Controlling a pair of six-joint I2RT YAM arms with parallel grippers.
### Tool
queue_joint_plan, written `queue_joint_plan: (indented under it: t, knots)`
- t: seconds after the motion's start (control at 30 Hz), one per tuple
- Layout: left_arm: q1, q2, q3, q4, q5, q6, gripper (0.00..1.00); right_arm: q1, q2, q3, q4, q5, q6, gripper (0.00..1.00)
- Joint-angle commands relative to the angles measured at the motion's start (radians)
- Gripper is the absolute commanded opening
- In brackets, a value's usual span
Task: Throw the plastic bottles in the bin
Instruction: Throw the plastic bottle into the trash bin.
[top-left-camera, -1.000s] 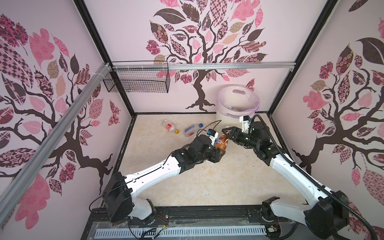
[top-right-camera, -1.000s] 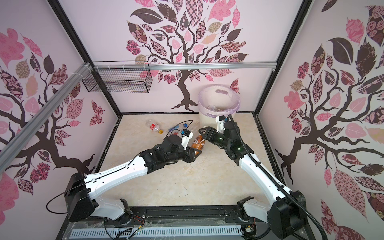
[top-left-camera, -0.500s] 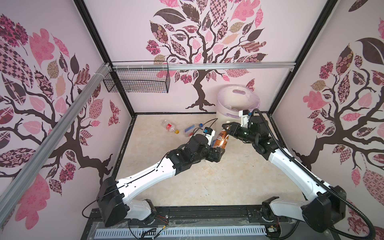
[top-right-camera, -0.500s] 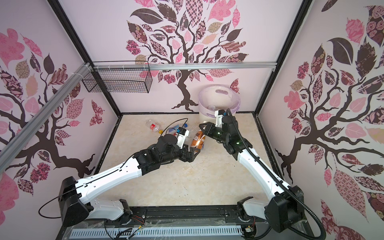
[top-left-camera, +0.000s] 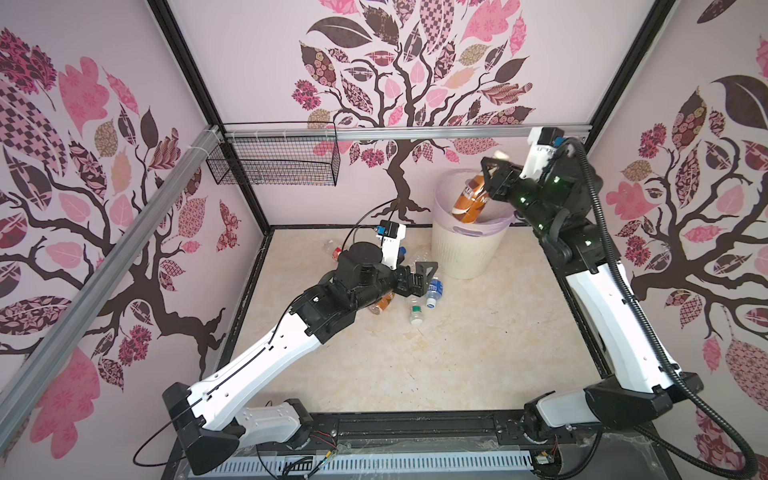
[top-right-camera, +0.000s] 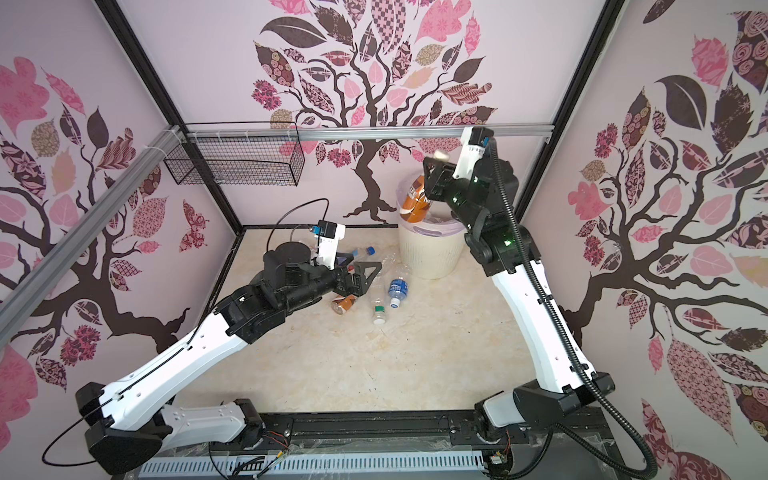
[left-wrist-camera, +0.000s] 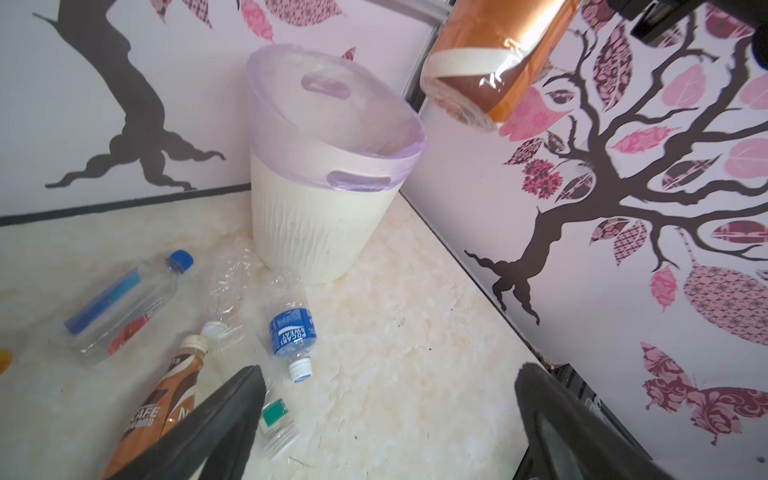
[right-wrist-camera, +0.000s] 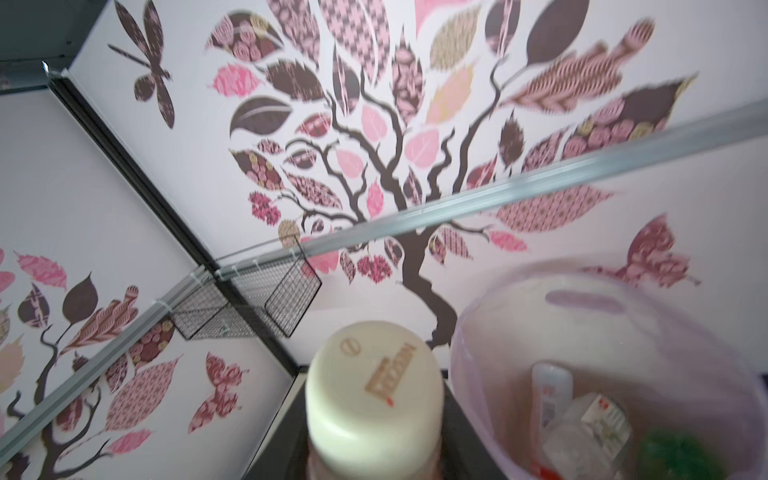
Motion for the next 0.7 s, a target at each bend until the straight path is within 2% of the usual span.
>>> queue_joint_plan:
  t: [0.0,0.07,0.2,0.33,0.47,0.5,0.53,0.57,0.63,0.67]
  knots:
    - [0.003,-0.007,0.045,-0.021,0.002,0.041,0.98,0.003,0.045,0.185,-0.007,0.114,-0.154,0.31]
    - [0.003,-0.013,0.044,-0.019,-0.007,0.050,0.98,0.004,0.067,0.279,0.011,0.120,-0.193,0.32]
    - [0.006,-0.021,0.033,-0.021,-0.028,0.074,0.98,0.003,0.107,0.354,0.059,0.142,-0.243,0.34]
    - [0.009,-0.023,0.026,-0.027,-0.040,0.092,0.98,0.003,0.192,0.360,0.068,0.210,-0.286,0.34]
    - [0.013,-0.020,0.013,-0.032,-0.038,0.102,0.98,-0.006,0.336,0.274,0.098,0.284,-0.317,0.34]
    - [0.014,-0.019,0.012,-0.039,-0.039,0.102,0.98,-0.013,0.395,0.286,0.069,0.297,-0.313,0.39]
    - [0.013,-0.019,0.008,-0.045,-0.038,0.102,0.98,-0.022,0.459,0.326,0.023,0.301,-0.306,0.58]
    - [0.014,-0.023,0.006,-0.052,-0.039,0.102,0.98,-0.026,0.520,0.393,-0.037,0.314,-0.301,0.71]
    - [0.016,-0.037,-0.010,-0.061,-0.035,0.100,0.98,-0.024,0.614,0.571,-0.168,0.351,-0.295,0.87]
    - [0.016,-0.045,-0.020,-0.064,-0.039,0.099,0.98,-0.023,0.618,0.597,-0.180,0.347,-0.283,0.94]
